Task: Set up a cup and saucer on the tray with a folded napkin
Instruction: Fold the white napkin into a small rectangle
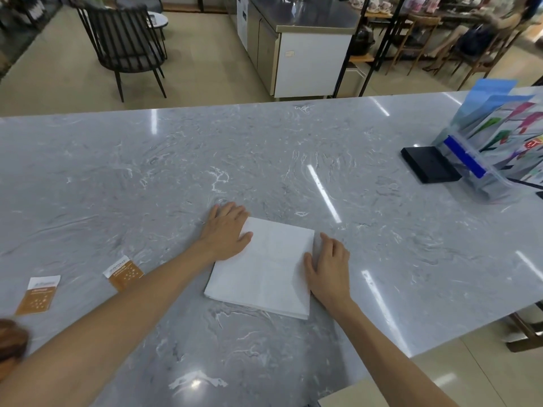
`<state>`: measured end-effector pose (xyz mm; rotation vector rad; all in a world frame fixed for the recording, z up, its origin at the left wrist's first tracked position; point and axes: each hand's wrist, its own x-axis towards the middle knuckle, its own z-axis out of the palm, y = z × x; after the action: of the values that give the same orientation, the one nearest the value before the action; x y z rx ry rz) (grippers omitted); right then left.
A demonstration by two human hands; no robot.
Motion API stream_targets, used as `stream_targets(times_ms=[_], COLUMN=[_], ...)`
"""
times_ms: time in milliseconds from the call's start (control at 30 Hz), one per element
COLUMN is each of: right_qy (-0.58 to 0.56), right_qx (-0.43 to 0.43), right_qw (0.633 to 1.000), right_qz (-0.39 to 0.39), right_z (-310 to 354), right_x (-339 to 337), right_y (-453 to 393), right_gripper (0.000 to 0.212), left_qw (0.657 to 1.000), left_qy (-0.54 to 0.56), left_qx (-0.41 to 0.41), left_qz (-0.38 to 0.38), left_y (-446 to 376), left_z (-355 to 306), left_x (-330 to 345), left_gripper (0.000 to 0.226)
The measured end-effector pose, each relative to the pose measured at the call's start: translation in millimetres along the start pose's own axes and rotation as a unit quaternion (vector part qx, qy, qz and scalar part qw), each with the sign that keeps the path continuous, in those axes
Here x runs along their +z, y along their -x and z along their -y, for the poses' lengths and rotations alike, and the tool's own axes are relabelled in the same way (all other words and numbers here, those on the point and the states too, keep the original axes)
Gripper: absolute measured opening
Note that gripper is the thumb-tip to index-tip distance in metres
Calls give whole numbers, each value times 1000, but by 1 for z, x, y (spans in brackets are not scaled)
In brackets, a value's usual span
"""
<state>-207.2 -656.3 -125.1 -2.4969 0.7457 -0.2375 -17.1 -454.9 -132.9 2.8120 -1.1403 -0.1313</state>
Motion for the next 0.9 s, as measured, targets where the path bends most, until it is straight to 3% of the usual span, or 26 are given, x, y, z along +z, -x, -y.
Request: stream_targets(times_ms=[67,200,400,600,700,900], right_qy=[11,21,51,13,-3,-25], right_qx=[23,54,119,151,153,138], right_qw=[1000,996,985,983,984,988], right_qz=[-6,60,110,106,92,72], right_z=[2,3,14,14,13,10], right_x=[-5,-11,-14,-18,-17,-10], right_y=[27,76,93,94,96,103], right_gripper=[63,69,50,32,30,35], left_qw=[999,997,970,938,918,895], left_qy=[-30,-47,132,120,116,120], left_qx=[23,44,124,130,121,200], left_qz=[4,44,160,298,360,380], left_y=[-6,-29,-79,-127,-139,-141], left_z=[7,6,-70,-106,-110,-119], left_x=[-8,-34,-48,-44,-42,-62], left_gripper=[52,44,43,50,37,16])
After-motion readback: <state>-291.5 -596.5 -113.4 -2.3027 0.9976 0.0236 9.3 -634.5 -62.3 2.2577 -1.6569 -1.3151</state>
